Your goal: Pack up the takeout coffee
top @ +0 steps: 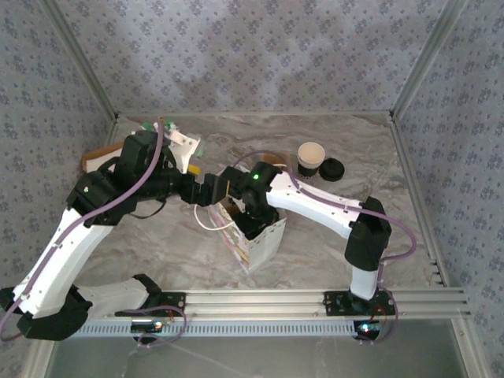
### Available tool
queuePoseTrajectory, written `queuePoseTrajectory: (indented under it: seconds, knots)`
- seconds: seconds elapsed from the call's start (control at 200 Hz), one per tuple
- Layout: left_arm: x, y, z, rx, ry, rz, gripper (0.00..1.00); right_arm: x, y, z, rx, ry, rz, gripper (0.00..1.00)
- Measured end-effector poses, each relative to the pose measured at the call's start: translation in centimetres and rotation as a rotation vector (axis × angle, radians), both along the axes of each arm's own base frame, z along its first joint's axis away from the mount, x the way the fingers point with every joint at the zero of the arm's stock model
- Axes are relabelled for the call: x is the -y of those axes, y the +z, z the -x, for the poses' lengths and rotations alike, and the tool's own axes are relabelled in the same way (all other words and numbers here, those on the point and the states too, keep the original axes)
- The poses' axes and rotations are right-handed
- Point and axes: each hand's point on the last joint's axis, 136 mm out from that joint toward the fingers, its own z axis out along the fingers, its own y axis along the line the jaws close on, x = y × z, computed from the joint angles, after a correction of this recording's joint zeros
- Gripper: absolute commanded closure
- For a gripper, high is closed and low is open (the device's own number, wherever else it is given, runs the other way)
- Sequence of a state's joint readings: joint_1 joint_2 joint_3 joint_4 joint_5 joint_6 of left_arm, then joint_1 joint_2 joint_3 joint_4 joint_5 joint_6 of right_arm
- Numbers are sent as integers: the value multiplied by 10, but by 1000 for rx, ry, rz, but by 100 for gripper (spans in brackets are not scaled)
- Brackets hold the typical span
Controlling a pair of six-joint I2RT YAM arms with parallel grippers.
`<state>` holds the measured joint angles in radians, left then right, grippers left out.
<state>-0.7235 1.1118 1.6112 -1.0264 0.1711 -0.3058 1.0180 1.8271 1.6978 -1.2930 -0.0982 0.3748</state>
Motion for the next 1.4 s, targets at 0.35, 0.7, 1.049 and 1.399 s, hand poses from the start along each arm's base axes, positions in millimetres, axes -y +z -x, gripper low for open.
queuePoseTrajectory:
  seconds: [0.35, 0.7, 1.049, 1.399]
  knots:
    - [3, 2, -1, 9, -7, 6, 2, 0, -2, -1, -9, -3, 1, 35]
    - [4, 3, -2, 15, -7, 10, 2, -1, -4, -3, -15, -7, 0, 35]
    - [4, 5, -2, 22, -7, 17, 2, -2, -5, -4, -23, -13, -5, 35]
    - [5, 6, -3, 25, -7, 20, 1, -3, -7, -5, -25, -15, -4, 35]
